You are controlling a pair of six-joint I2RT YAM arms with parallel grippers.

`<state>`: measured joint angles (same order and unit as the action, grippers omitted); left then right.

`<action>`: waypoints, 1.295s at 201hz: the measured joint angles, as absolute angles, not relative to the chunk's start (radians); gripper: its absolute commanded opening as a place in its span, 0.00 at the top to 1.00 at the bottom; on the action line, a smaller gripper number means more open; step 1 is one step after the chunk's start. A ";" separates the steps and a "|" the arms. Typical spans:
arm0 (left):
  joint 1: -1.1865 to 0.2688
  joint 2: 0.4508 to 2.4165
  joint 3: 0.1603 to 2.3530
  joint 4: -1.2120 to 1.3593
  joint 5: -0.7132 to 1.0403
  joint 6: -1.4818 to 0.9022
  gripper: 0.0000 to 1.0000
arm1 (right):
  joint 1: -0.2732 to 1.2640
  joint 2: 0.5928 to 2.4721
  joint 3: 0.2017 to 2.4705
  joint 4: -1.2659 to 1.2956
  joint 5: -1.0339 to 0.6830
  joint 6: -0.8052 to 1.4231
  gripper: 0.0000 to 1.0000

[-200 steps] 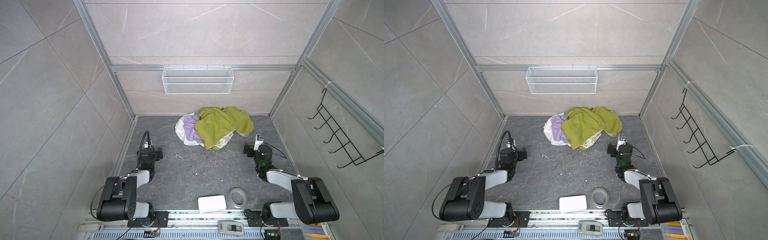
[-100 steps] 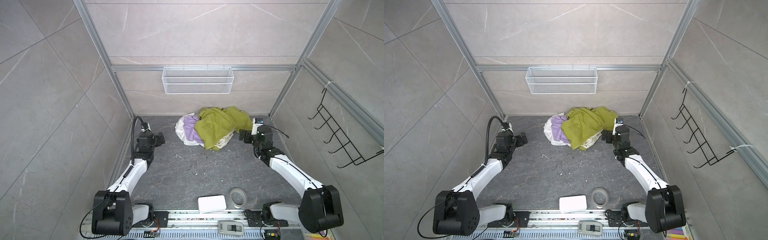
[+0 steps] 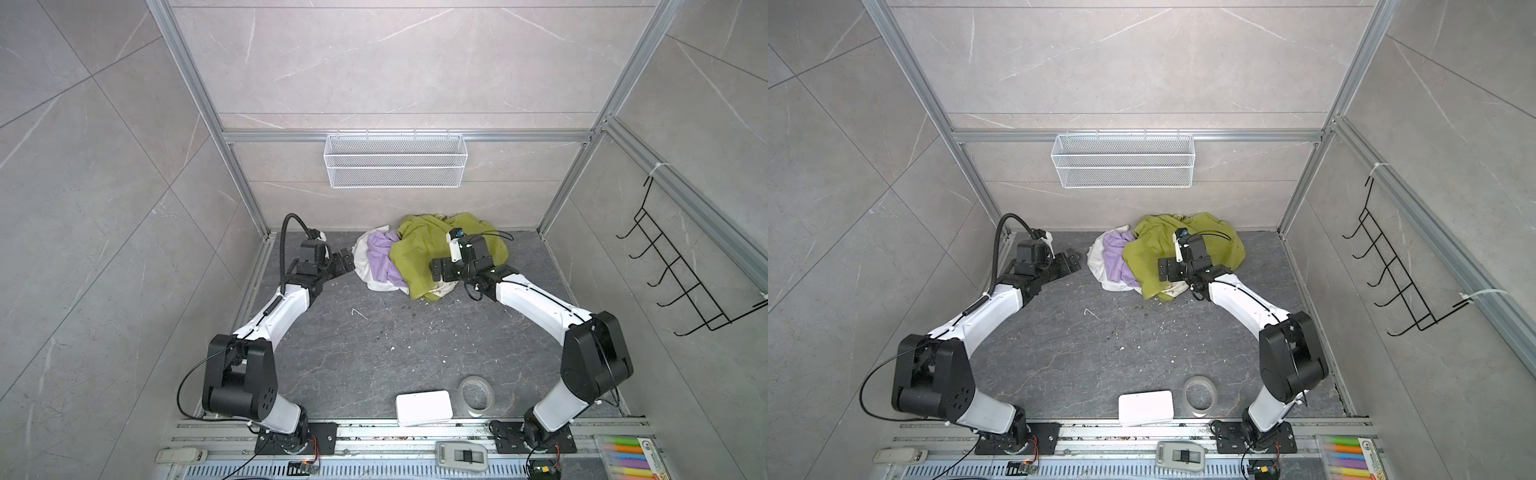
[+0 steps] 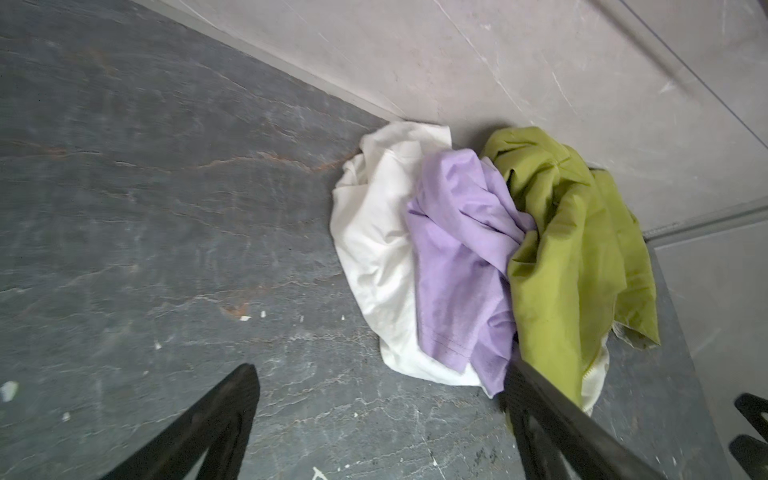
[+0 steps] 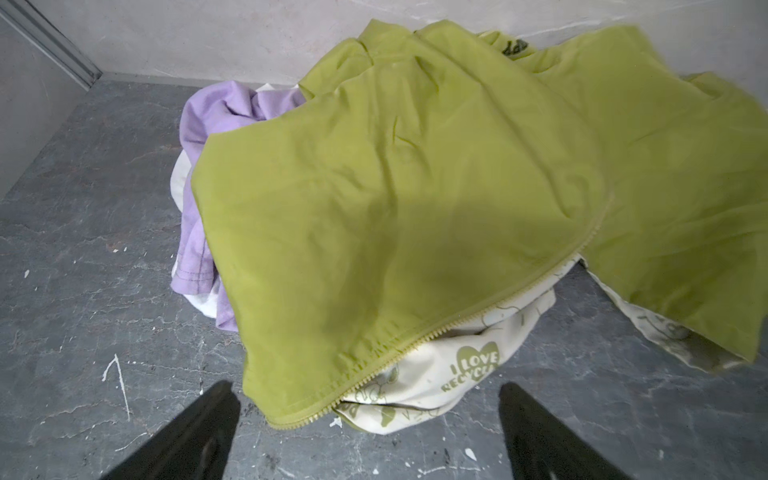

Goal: Pick out a specific cloth from the pile
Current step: 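Reach both grippers forward toward the lavender cloth in the pile, then close the left gripper on the lavender cloth while the right gripper grasps it nearby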

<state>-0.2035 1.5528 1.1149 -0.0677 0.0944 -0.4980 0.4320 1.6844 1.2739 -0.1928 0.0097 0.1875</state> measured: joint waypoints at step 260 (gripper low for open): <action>-0.215 2.316 2.015 -0.299 0.327 -0.544 0.39 | 0.560 1.963 1.627 -0.168 -0.068 0.033 0.00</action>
